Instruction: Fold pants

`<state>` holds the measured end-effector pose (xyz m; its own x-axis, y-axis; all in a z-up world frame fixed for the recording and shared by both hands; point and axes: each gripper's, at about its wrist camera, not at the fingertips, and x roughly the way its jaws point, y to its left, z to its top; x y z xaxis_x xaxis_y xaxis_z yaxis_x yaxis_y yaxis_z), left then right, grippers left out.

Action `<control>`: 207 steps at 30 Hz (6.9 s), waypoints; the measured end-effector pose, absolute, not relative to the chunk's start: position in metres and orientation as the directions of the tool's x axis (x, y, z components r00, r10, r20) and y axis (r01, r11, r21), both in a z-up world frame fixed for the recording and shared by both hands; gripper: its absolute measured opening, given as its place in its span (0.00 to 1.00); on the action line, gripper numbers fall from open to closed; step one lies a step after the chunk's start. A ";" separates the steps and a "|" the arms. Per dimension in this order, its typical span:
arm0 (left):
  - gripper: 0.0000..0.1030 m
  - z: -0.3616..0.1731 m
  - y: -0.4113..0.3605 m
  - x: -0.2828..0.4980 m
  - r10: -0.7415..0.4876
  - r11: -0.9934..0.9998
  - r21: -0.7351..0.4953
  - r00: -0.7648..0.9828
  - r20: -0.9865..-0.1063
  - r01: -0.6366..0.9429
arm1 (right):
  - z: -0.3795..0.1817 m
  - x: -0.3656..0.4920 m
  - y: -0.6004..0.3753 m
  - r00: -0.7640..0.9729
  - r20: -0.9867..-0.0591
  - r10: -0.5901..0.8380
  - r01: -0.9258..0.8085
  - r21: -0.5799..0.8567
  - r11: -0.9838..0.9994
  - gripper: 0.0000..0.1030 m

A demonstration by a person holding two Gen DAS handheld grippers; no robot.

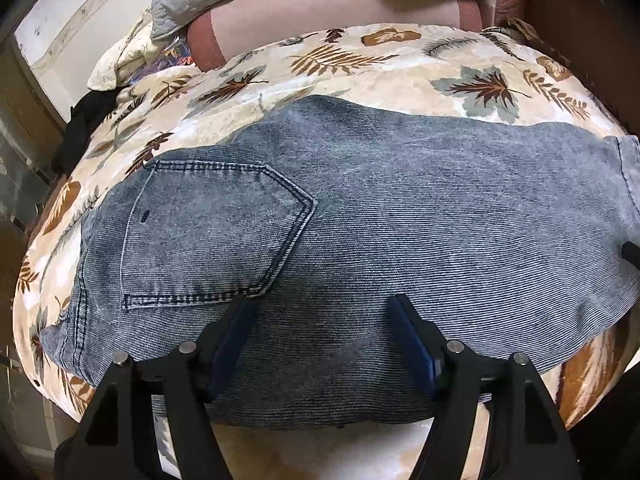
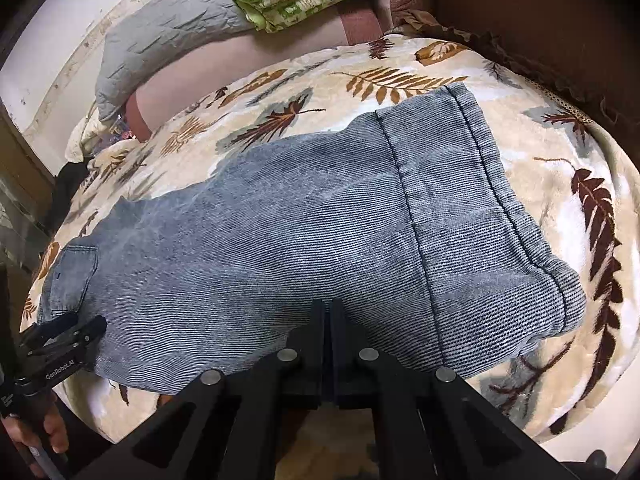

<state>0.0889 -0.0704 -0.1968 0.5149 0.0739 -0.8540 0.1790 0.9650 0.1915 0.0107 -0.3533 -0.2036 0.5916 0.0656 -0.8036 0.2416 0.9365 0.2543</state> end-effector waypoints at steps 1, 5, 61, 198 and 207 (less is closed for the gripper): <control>0.73 -0.197 -0.070 0.088 0.076 0.965 0.193 0.518 -0.852 0.175 | -0.204 0.010 -0.353 0.594 -0.802 0.063 0.241 0.252 0.937 0.04; 0.79 -0.199 -0.068 0.089 0.089 0.966 0.203 0.530 -0.843 0.161 | -0.207 0.008 -0.355 0.610 -0.789 0.075 0.245 0.278 0.929 0.04; 1.00 -0.158 -0.205 0.096 -0.155 0.883 0.092 0.468 -0.870 0.461 | -0.223 -0.047 -0.465 0.812 -0.530 0.243 0.375 0.794 0.479 0.42; 0.18 -0.147 -0.001 0.073 -0.358 0.917 -0.223 0.435 -0.826 0.331 | -0.155 0.155 -0.240 0.475 -0.619 0.625 -0.125 0.656 0.744 0.57; 0.18 -0.155 -0.031 0.076 -0.364 0.906 -0.201 0.441 -0.820 0.373 | -0.190 0.081 -0.271 0.497 -0.669 0.553 -0.039 0.619 0.784 0.53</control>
<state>0.0759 -0.0310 -0.1552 0.4412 -0.3638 -0.8204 0.3733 0.9057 -0.2008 0.0807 -0.2708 -0.1905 0.4968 0.5527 -0.6691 -0.0386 0.7843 0.6192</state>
